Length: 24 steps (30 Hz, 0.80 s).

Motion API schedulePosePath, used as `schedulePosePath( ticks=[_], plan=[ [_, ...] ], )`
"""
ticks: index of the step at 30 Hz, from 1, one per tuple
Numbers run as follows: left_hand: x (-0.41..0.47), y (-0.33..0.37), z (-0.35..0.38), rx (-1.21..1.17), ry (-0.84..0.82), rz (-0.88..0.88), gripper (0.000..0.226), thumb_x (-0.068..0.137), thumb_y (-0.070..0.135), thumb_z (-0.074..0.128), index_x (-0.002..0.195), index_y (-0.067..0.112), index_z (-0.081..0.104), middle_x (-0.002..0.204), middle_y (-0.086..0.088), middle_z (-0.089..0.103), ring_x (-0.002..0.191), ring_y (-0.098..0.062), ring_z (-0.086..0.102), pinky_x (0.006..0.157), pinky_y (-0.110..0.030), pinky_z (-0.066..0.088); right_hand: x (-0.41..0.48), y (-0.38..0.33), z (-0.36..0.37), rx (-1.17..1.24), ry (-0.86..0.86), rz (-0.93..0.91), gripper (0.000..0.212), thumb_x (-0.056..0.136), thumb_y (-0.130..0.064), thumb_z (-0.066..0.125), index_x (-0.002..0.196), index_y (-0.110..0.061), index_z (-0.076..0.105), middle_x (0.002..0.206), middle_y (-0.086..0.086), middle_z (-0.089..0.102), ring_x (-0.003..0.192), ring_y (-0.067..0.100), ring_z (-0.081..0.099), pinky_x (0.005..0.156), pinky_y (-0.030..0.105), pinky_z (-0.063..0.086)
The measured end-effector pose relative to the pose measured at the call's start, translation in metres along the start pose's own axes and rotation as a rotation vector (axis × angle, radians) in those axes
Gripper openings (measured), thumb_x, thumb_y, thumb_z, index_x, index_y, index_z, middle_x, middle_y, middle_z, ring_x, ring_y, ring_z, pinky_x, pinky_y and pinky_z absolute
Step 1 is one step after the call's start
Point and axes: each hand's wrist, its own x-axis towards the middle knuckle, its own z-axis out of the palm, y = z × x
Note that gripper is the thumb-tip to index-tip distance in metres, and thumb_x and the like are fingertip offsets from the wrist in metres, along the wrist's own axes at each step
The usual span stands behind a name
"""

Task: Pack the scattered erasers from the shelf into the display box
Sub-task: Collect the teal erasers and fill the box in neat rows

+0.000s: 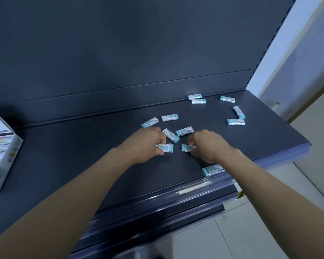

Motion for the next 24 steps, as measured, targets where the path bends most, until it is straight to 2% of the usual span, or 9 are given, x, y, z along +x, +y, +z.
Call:
schedulePosePath(
  ticks=[4,7,10,16,21,24],
  plan=[
    [-0.013,-0.004,-0.015,0.006,0.052,-0.027,0.016,0.081,0.026,0.066,0.092,0.017,0.06,0.094,0.006,0.052,0.093,-0.02,0.052,0.083,-0.041,0.047,0.001,-0.015,-0.017,-0.032,0.062,-0.042,0.027,0.088,-0.017,0.057,0.115,-0.015,0.061,0.117,0.012,0.061,0.105,0.035,0.059,0.079,0.033,0.046],
    [-0.037,-0.015,-0.036,0.025,0.127,-0.072,0.016,0.082,0.026,0.065,0.095,0.016,0.06,0.098,0.002,0.053,0.096,-0.019,0.05,0.084,-0.04,0.045,0.009,-0.044,-0.042,-0.031,0.155,-0.102,0.022,0.087,-0.016,0.055,0.109,-0.012,0.06,0.113,0.013,0.061,0.102,0.035,0.059,0.071,0.03,0.039],
    [-0.074,-0.039,-0.063,0.053,0.243,-0.146,0.017,0.084,0.026,0.064,0.097,0.015,0.061,0.099,0.001,0.053,0.095,-0.018,0.049,0.083,-0.038,0.045,0.017,-0.09,-0.066,-0.006,0.285,-0.194,0.022,0.088,-0.015,0.055,0.11,-0.011,0.059,0.113,0.012,0.06,0.1,0.036,0.058,0.071,0.031,0.037],
    [-0.156,-0.112,-0.107,0.1,0.436,-0.3,0.019,0.081,0.023,0.068,0.095,0.013,0.061,0.095,-0.004,0.055,0.093,-0.022,0.05,0.084,-0.041,0.045,0.016,-0.199,-0.101,0.052,0.456,-0.336,0.019,0.09,-0.01,0.051,0.109,-0.01,0.058,0.11,0.01,0.056,0.095,0.033,0.056,0.067,0.032,0.036],
    [-0.222,-0.185,-0.133,0.113,0.473,-0.455,0.019,0.081,0.02,0.068,0.096,0.011,0.063,0.094,-0.006,0.055,0.093,-0.026,0.052,0.083,-0.038,0.044,0.018,-0.282,-0.113,0.073,0.484,-0.406,0.02,0.091,-0.012,0.052,0.11,-0.01,0.057,0.109,0.008,0.055,0.08,0.024,0.041,0.066,0.032,0.037],
    [-0.253,-0.23,-0.144,0.128,0.474,-0.507,0.021,0.082,0.019,0.068,0.1,0.009,0.063,0.098,-0.009,0.058,0.097,-0.03,0.053,0.083,-0.039,0.045,0.02,-0.326,-0.113,0.078,0.481,-0.42,0.019,0.09,-0.011,0.052,0.109,-0.01,0.057,0.108,0.008,0.056,0.081,0.025,0.043,0.067,0.032,0.039]
  ],
)
